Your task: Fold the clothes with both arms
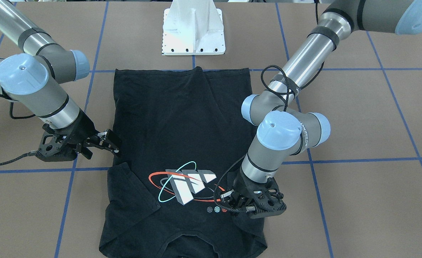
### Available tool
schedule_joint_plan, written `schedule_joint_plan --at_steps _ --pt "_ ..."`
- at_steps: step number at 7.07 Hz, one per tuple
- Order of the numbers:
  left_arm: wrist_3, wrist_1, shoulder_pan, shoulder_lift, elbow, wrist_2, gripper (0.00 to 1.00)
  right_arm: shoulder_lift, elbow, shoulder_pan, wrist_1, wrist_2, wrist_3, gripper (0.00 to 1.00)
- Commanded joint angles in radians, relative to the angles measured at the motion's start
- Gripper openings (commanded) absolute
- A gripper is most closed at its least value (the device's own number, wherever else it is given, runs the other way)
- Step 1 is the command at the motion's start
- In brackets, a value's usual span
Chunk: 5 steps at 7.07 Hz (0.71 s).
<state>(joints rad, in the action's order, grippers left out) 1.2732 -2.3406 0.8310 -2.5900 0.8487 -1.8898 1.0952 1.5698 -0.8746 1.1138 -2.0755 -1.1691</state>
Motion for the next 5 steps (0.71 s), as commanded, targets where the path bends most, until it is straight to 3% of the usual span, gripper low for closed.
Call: schedule_joint_plan --at_steps 1,3,4,5 --pt "0.033 -0.002 0.006 -0.004 0.065 -0.011 0.99 0.002 0.001 -0.003 0.000 0.000 -0.001 1.00" --pt "0.085 0.021 0.013 0.065 0.236 -0.147 0.99 0.009 0.013 -0.003 0.007 0.000 -0.004 1.00" --pt "0.090 0.021 0.013 0.187 0.409 -0.150 0.99 0.037 0.039 -0.003 0.009 0.003 -0.050 1.00" --pt "0.090 0.023 0.011 0.331 0.593 -0.152 0.99 0.082 0.086 -0.003 0.008 0.011 -0.208 1.00"
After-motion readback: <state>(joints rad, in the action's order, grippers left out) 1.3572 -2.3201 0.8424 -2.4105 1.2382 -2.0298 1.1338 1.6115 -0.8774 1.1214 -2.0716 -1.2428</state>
